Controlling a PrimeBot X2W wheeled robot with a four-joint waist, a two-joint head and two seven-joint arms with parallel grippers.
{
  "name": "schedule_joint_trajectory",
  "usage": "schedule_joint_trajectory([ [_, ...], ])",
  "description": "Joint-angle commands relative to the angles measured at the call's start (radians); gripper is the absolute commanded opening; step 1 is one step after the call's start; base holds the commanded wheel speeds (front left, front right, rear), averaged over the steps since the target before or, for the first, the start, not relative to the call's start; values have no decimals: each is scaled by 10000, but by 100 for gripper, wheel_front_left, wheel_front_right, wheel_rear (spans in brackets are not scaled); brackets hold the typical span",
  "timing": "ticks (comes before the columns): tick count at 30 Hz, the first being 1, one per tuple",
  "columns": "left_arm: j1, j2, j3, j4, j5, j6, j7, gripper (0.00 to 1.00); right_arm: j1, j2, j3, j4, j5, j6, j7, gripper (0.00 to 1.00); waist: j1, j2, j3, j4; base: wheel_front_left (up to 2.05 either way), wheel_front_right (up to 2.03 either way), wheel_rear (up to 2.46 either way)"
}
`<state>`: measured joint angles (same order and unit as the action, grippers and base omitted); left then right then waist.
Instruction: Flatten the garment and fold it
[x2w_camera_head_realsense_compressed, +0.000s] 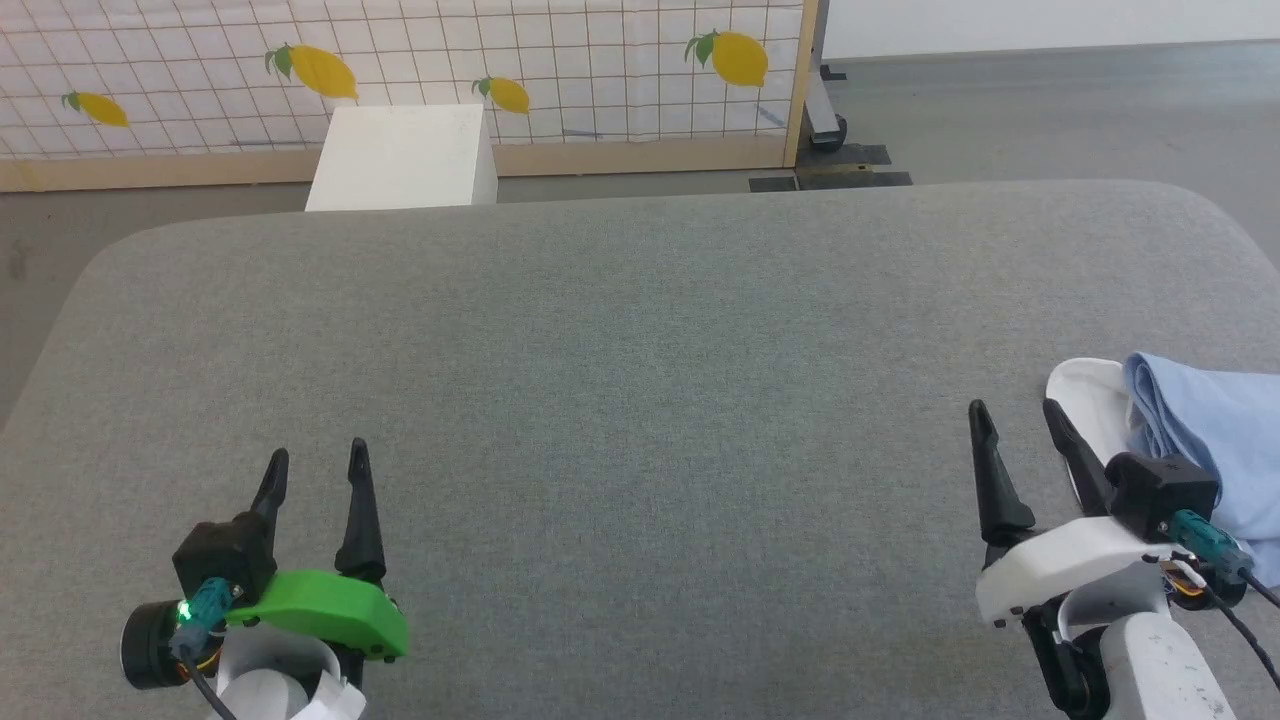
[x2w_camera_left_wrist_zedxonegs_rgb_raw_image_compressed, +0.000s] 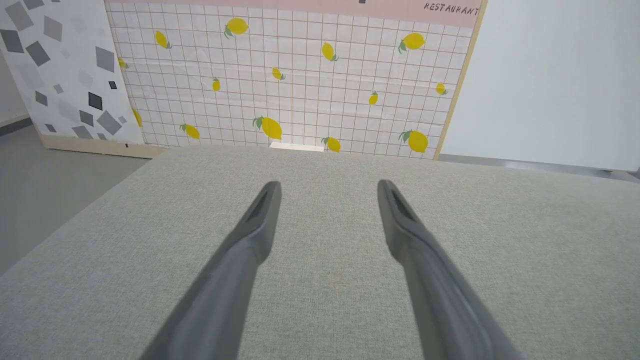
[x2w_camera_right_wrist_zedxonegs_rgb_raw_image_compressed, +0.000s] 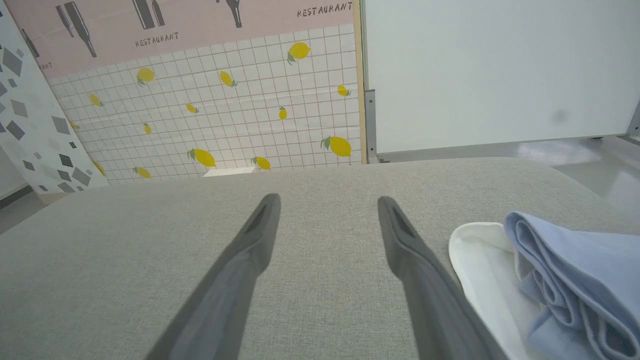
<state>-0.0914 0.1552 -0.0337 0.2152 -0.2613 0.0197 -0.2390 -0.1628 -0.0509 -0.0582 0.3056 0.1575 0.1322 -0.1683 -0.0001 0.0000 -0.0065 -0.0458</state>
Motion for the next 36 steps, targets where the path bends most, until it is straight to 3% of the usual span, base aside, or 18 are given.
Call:
schedule_joint_trajectory([
  [1,72,27,46,17,-100,48,-18,100,42,7,40,-65,-18,-15,9,100,1,0,2,-1,0,0,0],
  [18,-12,101,5,74,-208,91,-101,100,17,7,113,-195,-17,-15,92,100,1,0,128,-39,0,0,0],
  [19,-8,27,0,54,-192,52,-46,0,0,0,102,-150,0,0,98,0,1,0,129,-39,0,0,0],
  [36,86,-93,27,-175,94,25,220,0,165,-1,145,-444,-161,-2,261,0,1,0,123,12,0,0,0],
])
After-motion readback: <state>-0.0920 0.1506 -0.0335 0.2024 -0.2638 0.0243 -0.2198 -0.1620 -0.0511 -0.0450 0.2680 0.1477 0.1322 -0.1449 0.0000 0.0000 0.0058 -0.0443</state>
